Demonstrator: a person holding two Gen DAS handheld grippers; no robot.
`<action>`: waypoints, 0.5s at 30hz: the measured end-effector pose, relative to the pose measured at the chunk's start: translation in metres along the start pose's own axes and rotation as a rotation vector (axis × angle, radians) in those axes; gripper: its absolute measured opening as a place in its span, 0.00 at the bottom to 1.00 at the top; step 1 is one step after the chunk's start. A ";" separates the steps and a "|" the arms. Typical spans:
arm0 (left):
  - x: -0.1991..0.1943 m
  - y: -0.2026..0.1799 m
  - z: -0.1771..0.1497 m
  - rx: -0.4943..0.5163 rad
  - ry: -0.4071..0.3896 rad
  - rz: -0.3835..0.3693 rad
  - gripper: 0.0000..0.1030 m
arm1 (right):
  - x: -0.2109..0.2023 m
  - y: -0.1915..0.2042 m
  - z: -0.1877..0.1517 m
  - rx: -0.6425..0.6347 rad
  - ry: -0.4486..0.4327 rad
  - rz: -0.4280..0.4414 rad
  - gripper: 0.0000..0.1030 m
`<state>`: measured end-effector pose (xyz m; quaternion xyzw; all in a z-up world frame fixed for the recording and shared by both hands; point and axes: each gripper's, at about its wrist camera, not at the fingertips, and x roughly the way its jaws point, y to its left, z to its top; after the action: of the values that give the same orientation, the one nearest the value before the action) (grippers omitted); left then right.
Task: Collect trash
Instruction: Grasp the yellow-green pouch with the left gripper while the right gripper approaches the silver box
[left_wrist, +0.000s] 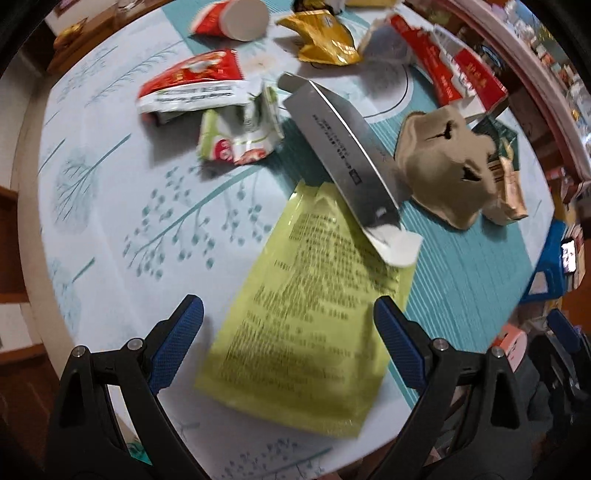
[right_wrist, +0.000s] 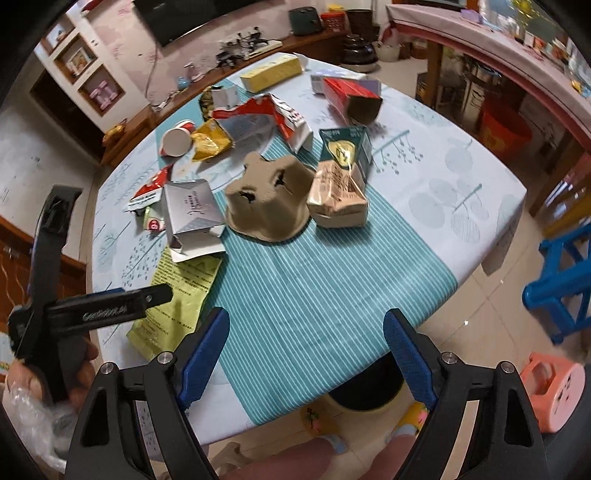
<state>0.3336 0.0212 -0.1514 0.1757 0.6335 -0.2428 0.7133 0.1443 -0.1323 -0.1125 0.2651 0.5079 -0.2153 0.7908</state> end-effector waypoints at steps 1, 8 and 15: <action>0.006 -0.003 0.003 0.013 0.011 0.002 0.89 | 0.003 -0.001 0.000 0.009 0.003 -0.003 0.84; 0.028 -0.019 0.008 0.036 0.055 -0.018 0.76 | 0.010 0.000 0.004 0.029 0.014 -0.017 0.84; 0.021 -0.021 0.004 0.040 0.044 -0.057 0.48 | 0.020 0.018 0.019 -0.006 0.015 0.010 0.84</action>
<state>0.3265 -0.0012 -0.1706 0.1773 0.6488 -0.2716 0.6884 0.1759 -0.1319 -0.1205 0.2670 0.5133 -0.2081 0.7886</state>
